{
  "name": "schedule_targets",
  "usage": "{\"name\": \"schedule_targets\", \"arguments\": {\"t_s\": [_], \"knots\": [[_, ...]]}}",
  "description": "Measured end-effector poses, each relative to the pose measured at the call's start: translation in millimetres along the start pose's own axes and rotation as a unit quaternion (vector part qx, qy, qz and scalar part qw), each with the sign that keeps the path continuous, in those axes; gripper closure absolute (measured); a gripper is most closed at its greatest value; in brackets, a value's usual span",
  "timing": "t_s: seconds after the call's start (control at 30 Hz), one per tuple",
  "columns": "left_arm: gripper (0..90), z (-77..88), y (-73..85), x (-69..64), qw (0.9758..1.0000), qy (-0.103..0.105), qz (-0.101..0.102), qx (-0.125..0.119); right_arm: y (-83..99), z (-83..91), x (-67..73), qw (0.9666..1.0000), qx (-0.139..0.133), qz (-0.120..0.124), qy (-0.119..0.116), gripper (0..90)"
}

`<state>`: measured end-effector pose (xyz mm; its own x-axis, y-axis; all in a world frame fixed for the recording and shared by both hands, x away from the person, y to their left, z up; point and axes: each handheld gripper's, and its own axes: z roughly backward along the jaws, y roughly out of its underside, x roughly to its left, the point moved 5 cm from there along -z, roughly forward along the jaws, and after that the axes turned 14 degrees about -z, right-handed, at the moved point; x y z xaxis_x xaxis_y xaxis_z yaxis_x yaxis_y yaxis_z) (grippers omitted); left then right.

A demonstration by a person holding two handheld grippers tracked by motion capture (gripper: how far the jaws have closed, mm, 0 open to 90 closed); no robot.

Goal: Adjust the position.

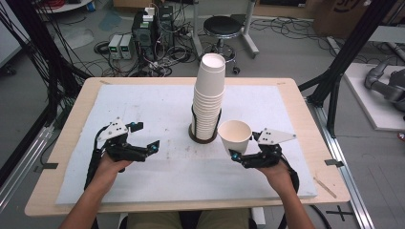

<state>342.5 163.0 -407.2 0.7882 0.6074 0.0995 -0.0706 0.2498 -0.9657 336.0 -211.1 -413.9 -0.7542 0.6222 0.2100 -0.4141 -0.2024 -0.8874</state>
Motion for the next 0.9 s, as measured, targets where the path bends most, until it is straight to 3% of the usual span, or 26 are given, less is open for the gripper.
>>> {"name": "schedule_targets", "arguments": {"t_s": [0.07, 0.13, 0.23, 0.4, 0.53, 0.9], "knots": [[3.3, 4.7, 3.0, 1.2, 0.9995, -0.003, 0.013, -0.029, 1.5, 2.6, -2.9, 0.9999, -0.009, -0.005, 0.006, 24.3], [3.3, 9.8, 4.5, 4.8, 0.9987, -0.023, 0.016, -0.043, 2.4, 5.4, -4.4, 0.9998, -0.015, -0.012, 0.01, 24.2], [3.3, 17.4, 8.8, 7.8, 0.9977, -0.03, 0.023, -0.055, 4.1, 11.4, -8.1, 0.9992, -0.027, -0.017, 0.024, 24.2], [3.3, 22.4, 11.9, 12.1, 0.9972, -0.038, 0.022, -0.061, 5.9, 21.8, -14.2, 0.9976, -0.048, -0.031, 0.038, 24.1], [3.3, 21.2, 12.7, 11.1, 0.9977, -0.037, 0.011, -0.055, 5.1, 25.7, -17.5, 0.9963, -0.063, -0.037, 0.046, 24.1], [3.3, 21.1, 11.2, 10.7, 0.9974, -0.038, 0.007, -0.061, 4.2, 27.6, -17.9, 0.9955, -0.071, -0.043, 0.045, 23.8]]}}
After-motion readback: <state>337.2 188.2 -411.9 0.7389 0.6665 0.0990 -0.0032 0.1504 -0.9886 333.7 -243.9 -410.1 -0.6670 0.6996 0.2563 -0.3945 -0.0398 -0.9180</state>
